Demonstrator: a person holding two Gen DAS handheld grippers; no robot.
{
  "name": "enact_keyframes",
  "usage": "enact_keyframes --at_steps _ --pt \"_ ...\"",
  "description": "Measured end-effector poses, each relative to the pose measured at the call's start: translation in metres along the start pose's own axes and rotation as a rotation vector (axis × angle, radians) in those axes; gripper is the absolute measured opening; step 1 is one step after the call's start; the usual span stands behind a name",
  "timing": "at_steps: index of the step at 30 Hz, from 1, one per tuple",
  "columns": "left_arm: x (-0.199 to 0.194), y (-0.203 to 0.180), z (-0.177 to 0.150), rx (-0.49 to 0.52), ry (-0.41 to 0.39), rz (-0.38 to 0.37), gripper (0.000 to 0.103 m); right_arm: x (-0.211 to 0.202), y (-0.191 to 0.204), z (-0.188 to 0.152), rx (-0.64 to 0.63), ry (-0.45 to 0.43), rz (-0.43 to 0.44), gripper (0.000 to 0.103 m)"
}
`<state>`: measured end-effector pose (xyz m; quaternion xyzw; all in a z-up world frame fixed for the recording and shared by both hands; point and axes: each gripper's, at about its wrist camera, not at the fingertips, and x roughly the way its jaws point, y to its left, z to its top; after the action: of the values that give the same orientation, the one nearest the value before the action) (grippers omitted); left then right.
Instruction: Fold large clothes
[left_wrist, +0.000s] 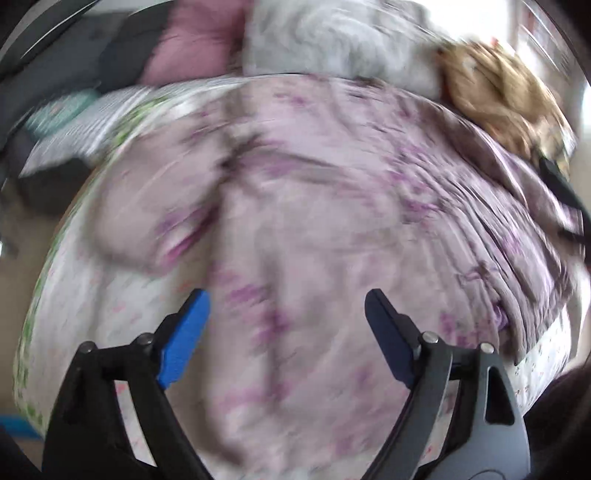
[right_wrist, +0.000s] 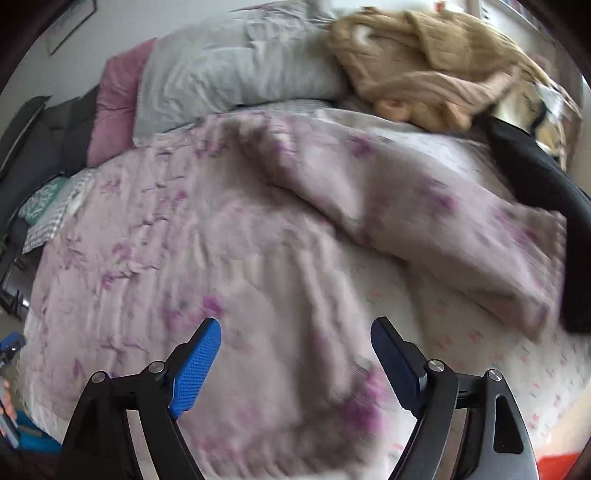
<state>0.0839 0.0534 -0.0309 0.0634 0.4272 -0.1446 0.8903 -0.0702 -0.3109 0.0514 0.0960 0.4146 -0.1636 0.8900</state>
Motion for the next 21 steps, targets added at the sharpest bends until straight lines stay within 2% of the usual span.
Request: enact_keyframes --at_steps 3,4,6,7,8,10,14,17,19,21 --pt "0.028 -0.03 0.004 0.073 0.013 -0.004 0.086 0.031 0.027 0.0 -0.08 0.031 -0.031 0.085" --pt "0.041 -0.037 0.002 0.08 0.043 -0.003 0.086 0.047 0.03 -0.002 -0.105 0.059 -0.049 0.085" --pt "0.065 -0.036 -0.014 0.078 0.158 0.0 0.087 0.072 0.032 -0.017 -0.134 0.139 -0.087 0.085" --pt "0.071 -0.034 -0.022 0.061 0.16 -0.003 0.088 0.084 0.027 -0.027 -0.143 0.199 -0.107 0.085" --pt "0.065 -0.032 -0.023 0.053 0.127 -0.012 0.088 0.086 0.021 -0.035 -0.148 0.199 -0.092 0.086" --pt "0.058 -0.024 -0.021 0.031 0.178 -0.045 0.088 0.08 0.019 -0.039 -0.163 0.162 -0.078 0.086" --pt "0.031 0.0 -0.02 -0.04 0.169 -0.072 0.088 0.067 0.021 -0.028 -0.09 0.208 -0.082 0.086" --pt "0.011 0.028 -0.016 -0.076 0.108 -0.004 0.088 0.056 0.035 -0.013 -0.009 0.17 0.022 0.086" --pt "0.006 0.052 -0.012 -0.107 0.093 0.073 0.088 0.05 0.046 -0.005 0.005 0.153 0.044 0.086" --pt "0.006 0.077 -0.006 -0.15 0.094 0.118 0.088 0.045 0.06 0.002 0.005 0.15 0.077 0.086"
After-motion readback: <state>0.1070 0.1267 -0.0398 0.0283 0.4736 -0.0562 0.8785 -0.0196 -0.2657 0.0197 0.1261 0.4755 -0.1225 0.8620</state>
